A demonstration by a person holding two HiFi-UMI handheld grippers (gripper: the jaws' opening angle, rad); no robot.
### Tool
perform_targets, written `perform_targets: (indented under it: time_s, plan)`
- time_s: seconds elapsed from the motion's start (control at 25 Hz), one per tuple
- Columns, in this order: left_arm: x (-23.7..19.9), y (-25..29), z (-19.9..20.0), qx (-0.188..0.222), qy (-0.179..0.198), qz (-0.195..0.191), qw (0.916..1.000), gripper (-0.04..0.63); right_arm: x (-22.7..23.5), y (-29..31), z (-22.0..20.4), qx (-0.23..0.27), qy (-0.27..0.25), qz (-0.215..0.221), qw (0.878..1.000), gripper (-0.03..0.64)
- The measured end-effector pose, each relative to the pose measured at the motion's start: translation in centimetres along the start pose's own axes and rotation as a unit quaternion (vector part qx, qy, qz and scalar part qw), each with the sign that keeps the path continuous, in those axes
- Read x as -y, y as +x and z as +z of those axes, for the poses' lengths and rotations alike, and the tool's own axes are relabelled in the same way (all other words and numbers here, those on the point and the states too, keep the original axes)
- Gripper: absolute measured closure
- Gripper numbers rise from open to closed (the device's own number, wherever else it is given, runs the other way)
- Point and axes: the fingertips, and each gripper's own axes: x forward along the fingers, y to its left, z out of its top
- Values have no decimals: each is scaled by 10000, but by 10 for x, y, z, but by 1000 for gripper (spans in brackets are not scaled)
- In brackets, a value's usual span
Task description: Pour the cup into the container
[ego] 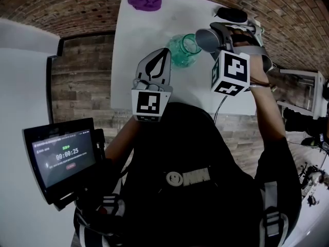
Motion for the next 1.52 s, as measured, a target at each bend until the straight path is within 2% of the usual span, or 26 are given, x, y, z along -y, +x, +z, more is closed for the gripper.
perform_targets:
  time_s: [0.68,0.84,1.12,1.36,1.52]
  plan:
    - [3,2,-1,-81,114,-23,9999,597,1,-1,2,-37,-239,-72,9997,333]
    - [2,2,2,-1,2,-14,10000,597,3,0,3,-36,-360,-116,9993,333]
    - [-1,2,-2,-111,163,48,9998,597,4,0,5,-77,-501,-154,9986,333]
    - [2,2,2,-5,-34,-11,10000,597,7,-1,7,-91,-620,-182,9979,333]
    - [0,1,0,-71,69,29,9999,597,8,-1,9,-94,-676,-201,9975,333]
